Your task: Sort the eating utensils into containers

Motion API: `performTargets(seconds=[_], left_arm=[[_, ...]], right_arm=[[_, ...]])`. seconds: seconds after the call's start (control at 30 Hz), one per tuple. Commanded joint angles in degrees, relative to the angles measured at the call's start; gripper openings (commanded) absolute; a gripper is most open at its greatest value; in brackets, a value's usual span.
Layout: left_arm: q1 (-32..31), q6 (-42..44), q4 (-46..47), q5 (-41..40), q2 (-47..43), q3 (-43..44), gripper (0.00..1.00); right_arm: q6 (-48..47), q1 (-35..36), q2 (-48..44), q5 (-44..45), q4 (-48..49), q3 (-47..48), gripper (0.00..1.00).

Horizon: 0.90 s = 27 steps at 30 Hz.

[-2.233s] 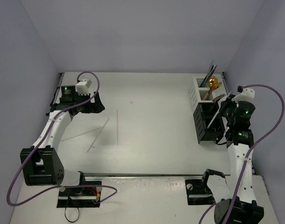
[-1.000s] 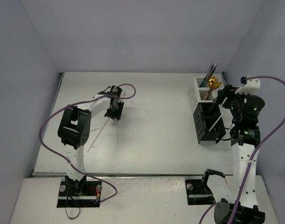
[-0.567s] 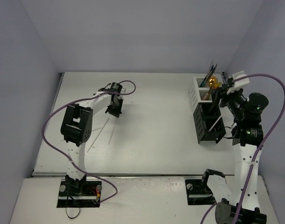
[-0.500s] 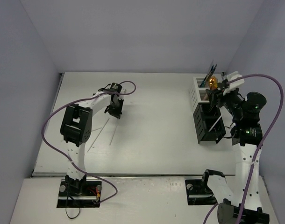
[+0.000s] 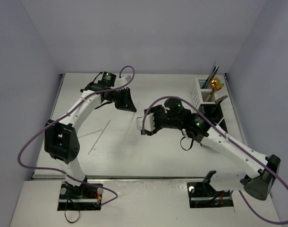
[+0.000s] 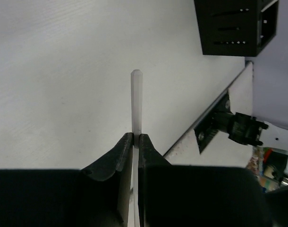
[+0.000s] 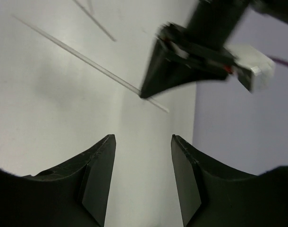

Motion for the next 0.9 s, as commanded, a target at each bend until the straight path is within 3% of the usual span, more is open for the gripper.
performTargets(seconds=[0.0, 0.4, 0.7, 0.77, 0.87], left_arm=[[0.1, -3.1, -0.4, 10.5, -0.6, 0.1, 0.0], [-0.1, -1.8, -3.6, 11.8, 0.6, -1.5, 0.0], [-0.5, -2.3, -4.2, 11.6, 1.3, -1.3, 0.0], [-0.5, -2.3, -4.2, 11.4, 1.2, -1.4, 0.0], [-0.6, -2.1, -4.2, 10.9, 1.1, -2.1, 0.0]], right_arm=[[-11.2, 7.3, 3.0, 5.9, -0.1, 0.3, 0.49], [-21.9, 14.4, 12.5, 9.3, -0.4, -0.6, 0.51], [-27.0, 15.3, 19.3, 10.2, -0.4, 1.3, 0.48], [-27.4, 15.3, 20.5, 10.5, -0.3, 1.9, 0.42], [-27.2, 15.3, 21.9, 10.7, -0.3, 3.4, 0.21]])
